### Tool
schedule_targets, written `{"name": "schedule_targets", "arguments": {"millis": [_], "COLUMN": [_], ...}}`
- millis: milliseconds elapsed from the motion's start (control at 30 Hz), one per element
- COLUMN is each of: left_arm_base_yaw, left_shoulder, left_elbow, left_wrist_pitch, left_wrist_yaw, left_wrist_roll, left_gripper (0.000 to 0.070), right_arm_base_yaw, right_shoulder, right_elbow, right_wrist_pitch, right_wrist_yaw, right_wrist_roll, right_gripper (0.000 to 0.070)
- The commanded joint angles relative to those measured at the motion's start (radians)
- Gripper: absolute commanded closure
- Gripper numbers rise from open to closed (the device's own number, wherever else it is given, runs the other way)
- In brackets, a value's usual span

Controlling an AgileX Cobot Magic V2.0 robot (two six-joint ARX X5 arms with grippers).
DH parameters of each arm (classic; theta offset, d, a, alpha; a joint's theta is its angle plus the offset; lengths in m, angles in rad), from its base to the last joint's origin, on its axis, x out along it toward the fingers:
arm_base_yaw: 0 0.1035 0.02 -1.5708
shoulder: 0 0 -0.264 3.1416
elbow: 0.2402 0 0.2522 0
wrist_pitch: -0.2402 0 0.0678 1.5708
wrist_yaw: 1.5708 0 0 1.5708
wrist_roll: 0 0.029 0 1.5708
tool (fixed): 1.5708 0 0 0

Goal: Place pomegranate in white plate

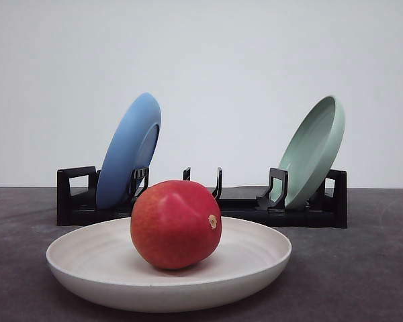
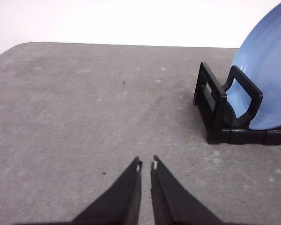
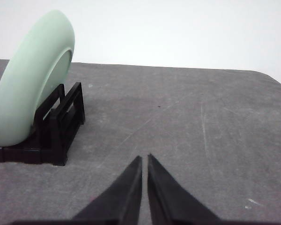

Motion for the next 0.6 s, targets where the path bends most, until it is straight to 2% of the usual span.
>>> {"name": "schedule_targets", "arguments": {"millis": [0, 567], "left_arm_base_yaw": [-0.002, -0.002], "left_shoulder": [-0.001, -0.001], "left_elbow": [-0.011, -0.011], "left_wrist_pitch": [0.0, 0.0], "left_wrist_yaw": [-0.004, -0.004], "left_wrist_roll": [-0.008, -0.008], "left_gripper": [0.0683, 0.0683], "right_arm_base_yaw": [0.001, 0.001], "right_shoulder": [0.001, 0.001], "right_elbow": [-0.004, -0.004], "right_wrist_pitch": [0.011, 0.011], "right_wrist_yaw": [0.0, 0.0], "right_wrist_roll": [0.003, 0.003], "right_gripper": [0.0684, 0.0684]}}
